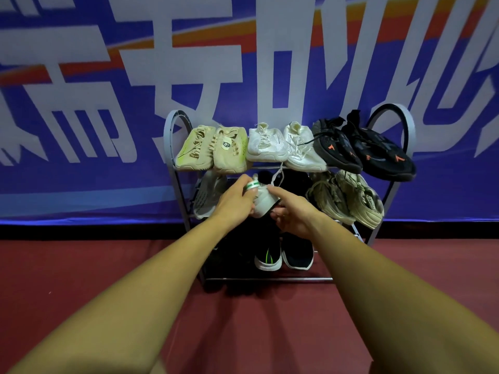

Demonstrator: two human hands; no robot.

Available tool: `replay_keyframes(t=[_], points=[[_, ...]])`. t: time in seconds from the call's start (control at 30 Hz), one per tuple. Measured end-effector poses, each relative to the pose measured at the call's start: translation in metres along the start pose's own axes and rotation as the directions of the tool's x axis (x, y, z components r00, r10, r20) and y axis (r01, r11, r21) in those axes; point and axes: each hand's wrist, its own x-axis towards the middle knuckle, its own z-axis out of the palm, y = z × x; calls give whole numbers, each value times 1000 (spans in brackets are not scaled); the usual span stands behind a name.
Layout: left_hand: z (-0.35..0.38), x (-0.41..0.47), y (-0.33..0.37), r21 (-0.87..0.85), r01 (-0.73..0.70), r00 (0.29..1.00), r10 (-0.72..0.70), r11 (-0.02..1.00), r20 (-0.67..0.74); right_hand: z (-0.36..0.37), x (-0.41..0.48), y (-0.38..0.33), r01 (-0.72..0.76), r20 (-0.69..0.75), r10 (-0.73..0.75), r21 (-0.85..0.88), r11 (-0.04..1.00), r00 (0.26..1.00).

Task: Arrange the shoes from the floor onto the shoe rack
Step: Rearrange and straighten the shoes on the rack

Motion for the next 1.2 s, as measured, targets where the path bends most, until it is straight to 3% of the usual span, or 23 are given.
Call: replay_keyframes(t=[0.13, 0.27, 0.4, 0.57, 0.9, 1.07, 1.2], points=[[3, -10, 5, 5, -69, 996, 69, 998, 56, -10, -13, -1, 43, 21, -43, 3, 999, 999], [-3, -15, 6, 74, -30, 986, 17, 997, 167, -19, -26, -6, 82, -50, -85, -50, 995, 995], [-1, -18, 7, 201, 4, 991, -31, 980, 130, -33, -36, -8, 62, -12, -64, -148, 987, 998], [1, -24, 5, 344, -96, 986, 41, 934, 162, -42, -43, -9, 65, 7, -65, -193, 979, 998], [9, -15, -4, 556, -89, 996, 63, 826, 66, -55, -48, -14, 118, -10, -120, -138, 983, 993], [10, -11, -7, 528, 40, 999, -39, 848, -13, -52, -45, -11, 130, -151, -150, -132, 983, 977], [5, -5, -12, 504, 117, 993, -108, 856, -46, -50, -42, -7, 132, -162, -145, -86, 987, 976]])
